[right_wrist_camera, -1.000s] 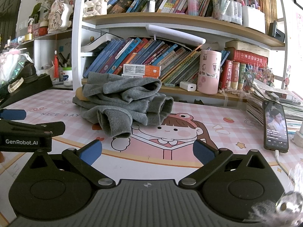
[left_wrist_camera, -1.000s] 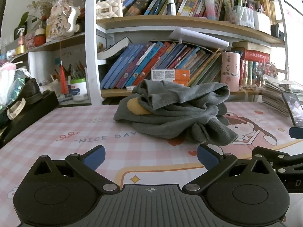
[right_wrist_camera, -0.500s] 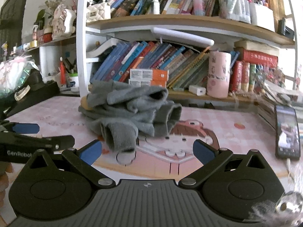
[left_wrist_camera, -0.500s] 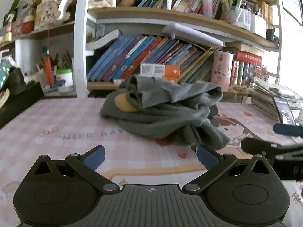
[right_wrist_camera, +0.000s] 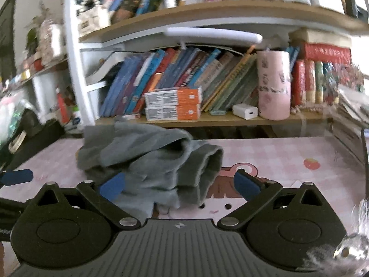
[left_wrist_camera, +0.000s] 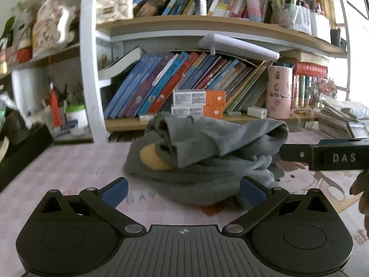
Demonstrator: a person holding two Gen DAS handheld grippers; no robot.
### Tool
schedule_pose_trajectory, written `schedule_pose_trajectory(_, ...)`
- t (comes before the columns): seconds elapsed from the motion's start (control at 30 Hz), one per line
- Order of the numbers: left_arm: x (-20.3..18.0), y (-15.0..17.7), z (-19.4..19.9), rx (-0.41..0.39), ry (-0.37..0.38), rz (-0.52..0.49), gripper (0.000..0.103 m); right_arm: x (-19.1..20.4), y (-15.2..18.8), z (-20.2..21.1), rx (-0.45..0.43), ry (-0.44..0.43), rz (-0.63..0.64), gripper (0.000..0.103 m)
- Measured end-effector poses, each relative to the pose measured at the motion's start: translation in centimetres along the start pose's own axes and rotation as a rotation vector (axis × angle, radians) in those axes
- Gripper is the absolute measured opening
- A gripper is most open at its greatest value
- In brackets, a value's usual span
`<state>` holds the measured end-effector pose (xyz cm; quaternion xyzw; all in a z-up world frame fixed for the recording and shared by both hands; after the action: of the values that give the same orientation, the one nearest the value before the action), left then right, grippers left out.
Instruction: Fold clothes
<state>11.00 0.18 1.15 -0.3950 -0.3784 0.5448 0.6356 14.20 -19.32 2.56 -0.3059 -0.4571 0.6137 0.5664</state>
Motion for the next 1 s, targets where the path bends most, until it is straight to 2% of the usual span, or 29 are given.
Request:
schedule_pose_trajectory(0.17, -1.8, -1.6, -2.7, 0.014, 0.025, -0.149, 0.103, -2.8, 0.7, -0.5, 0.02, 0.003, -0.091, 0.101)
schedule_pose_trajectory(0.33, -4.5, -3.0, -5.3, 0.009, 0.039, -0.287, 0.103, -3.9, 0.8, -0.3, 0.018, 0.008, -0.114, 0.101)
schedule_pose_trajectory(0.53, -7.5, -2.8, -8.2, 0.035, 0.056, -0.417, 0.103, -4.7, 0.7, 0.0, 0.004, 0.007, -0.163, 0.098)
schedule_pose_trajectory(0.63, -8.2, -2.8, -9.6, 0.038, 0.04, -0.473, 0.101, -4.9, 0.9, -0.2, 0.018, -0.002, -0.179, 0.098)
schedule_pose_trajectory(0.7, -7.9, -3.1, -10.5, 0.044, 0.03, -0.469, 0.091, -4.7, 1.0, -0.3, 0.028, -0.006, -0.177, 0.098)
schedule_pose_trajectory(0.77, -6.8, -3.5, -11.5, 0.065, 0.038, -0.407, 0.06, -4.5, 1.2, -0.4, 0.037, -0.012, -0.17, 0.098)
schedule_pose_trajectory(0.8, -6.0, -3.8, -11.8, 0.073, 0.054, -0.361, 0.051, -4.4, 1.2, -0.5, 0.043, -0.019, -0.168, 0.098)
schedule_pose_trajectory(0.83, -5.2, -4.2, -12.1, 0.082, 0.07, -0.315, 0.031, -4.3, 1.3, -0.5, 0.049, -0.026, -0.165, 0.098)
schedule_pose_trajectory(0.87, -4.1, -4.7, -12.2, 0.089, 0.087, -0.257, 0.022, -4.1, 1.3, -0.5, 0.054, -0.034, -0.16, 0.098)
schedule_pose_trajectory(1.0, -0.1, -7.6, -9.2, -0.008, 0.129, -0.003, 0.015, -3.3, 1.4, -0.3, 0.059, -0.061, -0.136, 0.098)
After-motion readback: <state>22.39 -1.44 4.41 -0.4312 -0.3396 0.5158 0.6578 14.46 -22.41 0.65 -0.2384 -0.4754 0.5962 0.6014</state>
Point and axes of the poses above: each gripper's, at about its wrist camera, not at the fingertips, and z roughly against the way its jaws point, x to its left, y to its underside, the point moved 3 cm from there along -z, roughly the way its jaws point, and after that the axes turned 5 degrees about y, right-handed, at the moved point
